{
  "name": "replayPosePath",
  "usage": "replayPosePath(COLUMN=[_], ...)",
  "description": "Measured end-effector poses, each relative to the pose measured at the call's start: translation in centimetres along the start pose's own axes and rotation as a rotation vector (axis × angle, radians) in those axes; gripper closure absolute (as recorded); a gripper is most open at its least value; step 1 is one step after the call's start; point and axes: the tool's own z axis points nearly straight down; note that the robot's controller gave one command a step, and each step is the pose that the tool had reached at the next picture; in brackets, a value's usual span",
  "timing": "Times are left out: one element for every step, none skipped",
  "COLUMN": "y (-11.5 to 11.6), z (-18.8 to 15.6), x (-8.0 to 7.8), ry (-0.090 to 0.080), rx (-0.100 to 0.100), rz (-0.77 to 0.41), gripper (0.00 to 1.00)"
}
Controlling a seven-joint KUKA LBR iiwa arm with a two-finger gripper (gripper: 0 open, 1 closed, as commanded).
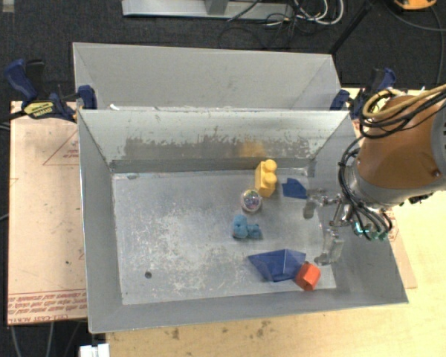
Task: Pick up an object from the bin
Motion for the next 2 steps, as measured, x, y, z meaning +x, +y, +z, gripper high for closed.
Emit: replayPosePath(y=[7.0, 10.4], z=[8.3, 5.0], x=[2.8, 3.7], ry=[-0.01, -0.01], rx=[-0.001, -0.001], rz=[-0.125, -0.146], gripper=[0.0, 0.0])
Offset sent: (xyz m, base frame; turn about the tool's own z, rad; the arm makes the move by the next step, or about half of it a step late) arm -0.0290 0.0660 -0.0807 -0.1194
